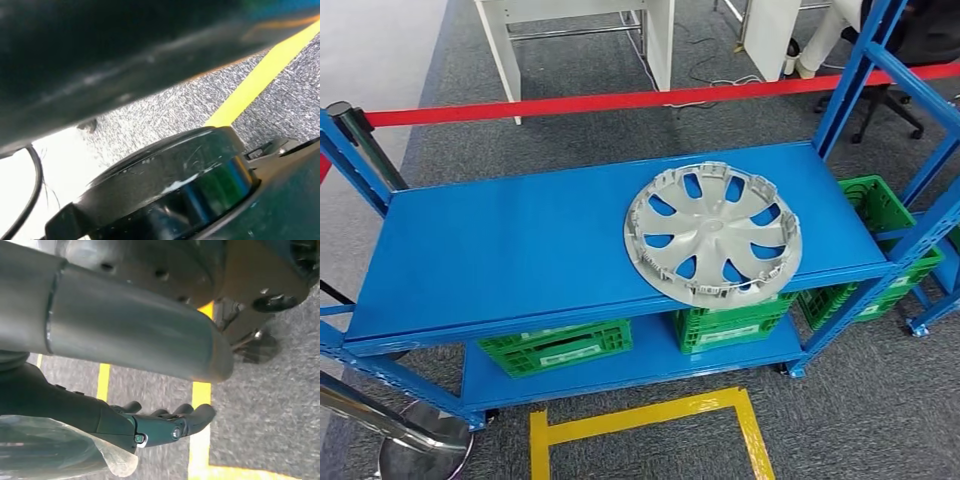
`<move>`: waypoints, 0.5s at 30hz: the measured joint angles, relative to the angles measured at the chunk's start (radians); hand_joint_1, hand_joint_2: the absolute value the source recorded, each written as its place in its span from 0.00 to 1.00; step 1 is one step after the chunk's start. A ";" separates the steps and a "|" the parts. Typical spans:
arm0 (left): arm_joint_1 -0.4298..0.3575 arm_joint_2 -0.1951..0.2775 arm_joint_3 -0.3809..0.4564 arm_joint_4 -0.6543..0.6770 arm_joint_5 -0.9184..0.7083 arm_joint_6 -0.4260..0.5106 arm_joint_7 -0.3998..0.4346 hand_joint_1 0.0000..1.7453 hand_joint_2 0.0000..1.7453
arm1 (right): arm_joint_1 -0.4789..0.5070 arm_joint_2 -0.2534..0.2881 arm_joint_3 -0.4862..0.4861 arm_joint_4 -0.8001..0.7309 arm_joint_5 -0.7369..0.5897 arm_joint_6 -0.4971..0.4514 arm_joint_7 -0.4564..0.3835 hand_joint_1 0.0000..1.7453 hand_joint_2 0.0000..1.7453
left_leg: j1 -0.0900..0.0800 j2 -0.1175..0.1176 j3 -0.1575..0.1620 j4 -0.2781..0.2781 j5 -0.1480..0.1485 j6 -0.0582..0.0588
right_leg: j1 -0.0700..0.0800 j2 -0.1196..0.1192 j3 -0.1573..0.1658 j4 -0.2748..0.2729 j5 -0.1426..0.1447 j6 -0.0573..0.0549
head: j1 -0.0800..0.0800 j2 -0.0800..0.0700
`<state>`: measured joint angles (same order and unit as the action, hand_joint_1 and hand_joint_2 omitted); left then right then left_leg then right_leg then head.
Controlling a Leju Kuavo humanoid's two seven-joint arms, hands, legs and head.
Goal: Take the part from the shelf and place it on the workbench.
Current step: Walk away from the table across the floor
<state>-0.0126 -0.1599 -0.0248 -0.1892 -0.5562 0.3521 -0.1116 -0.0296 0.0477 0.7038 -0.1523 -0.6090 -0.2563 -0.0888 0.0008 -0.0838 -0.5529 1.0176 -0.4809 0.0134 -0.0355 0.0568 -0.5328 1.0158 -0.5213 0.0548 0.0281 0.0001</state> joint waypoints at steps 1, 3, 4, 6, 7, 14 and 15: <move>0.001 0.000 0.000 0.000 0.000 0.000 0.000 0.00 0.00 | 0.000 0.000 0.000 0.000 0.000 0.000 0.000 0.00 0.00 | 0.001 -0.007 -0.004 0.002 0.001 -0.005 | 0.001 -0.006 0.001 0.000 0.001 -0.010 | -0.002 0.000; 0.004 0.001 0.000 0.000 0.000 0.000 0.000 0.00 0.00 | 0.000 0.000 0.000 0.000 -0.001 -0.001 0.000 0.00 0.00 | 0.004 0.000 -0.012 0.013 -0.005 -0.015 | 0.002 -0.021 0.000 0.002 0.003 -0.025 | -0.006 0.000; 0.004 0.001 0.001 0.000 0.000 0.000 0.000 0.00 0.00 | 0.000 0.000 0.000 0.000 -0.001 -0.001 0.000 0.00 0.00 | 0.005 0.016 -0.023 0.040 -0.022 -0.019 | 0.002 -0.030 0.000 0.001 0.004 -0.032 | -0.011 0.000; 0.002 0.001 0.001 0.000 0.000 0.000 0.000 0.00 0.00 | 0.001 0.000 0.000 0.000 -0.001 -0.003 0.000 0.00 0.00 | 0.005 0.055 -0.074 0.148 -0.080 -0.027 | 0.004 -0.047 0.000 0.000 0.004 -0.041 | -0.020 0.000; 0.001 0.001 0.001 0.000 0.000 0.000 0.000 0.00 0.00 | 0.002 0.000 0.000 0.000 -0.001 -0.004 0.000 0.00 0.00 | 0.006 0.065 -0.106 0.215 -0.108 -0.030 | 0.006 -0.057 0.000 0.000 0.002 -0.044 | -0.023 0.000; 0.003 0.002 0.001 0.000 -0.001 0.001 0.000 0.00 0.50 | -0.002 0.002 0.000 0.000 -0.003 -0.005 0.000 0.00 0.00 | -0.005 0.081 -0.025 0.037 0.005 0.002 | 0.016 -0.082 0.005 0.001 -0.004 -0.041 | -0.023 0.000; 0.002 0.002 0.001 0.000 -0.002 0.001 0.002 0.00 0.75 | -0.003 0.002 0.000 0.000 -0.006 -0.005 0.001 0.00 0.25 | -0.007 0.084 -0.016 0.014 0.006 0.005 | 0.017 -0.083 0.003 0.002 -0.006 -0.038 | -0.024 0.000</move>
<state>-0.0108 -0.1581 -0.0237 -0.1888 -0.5577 0.3532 -0.1099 -0.0322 0.0498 0.7037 -0.1522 -0.6147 -0.2608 -0.0874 -0.0065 0.0001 -0.5692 1.0317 -0.4754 0.0181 -0.0181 -0.0259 -0.5299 1.0176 -0.5268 0.0166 0.0046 0.0000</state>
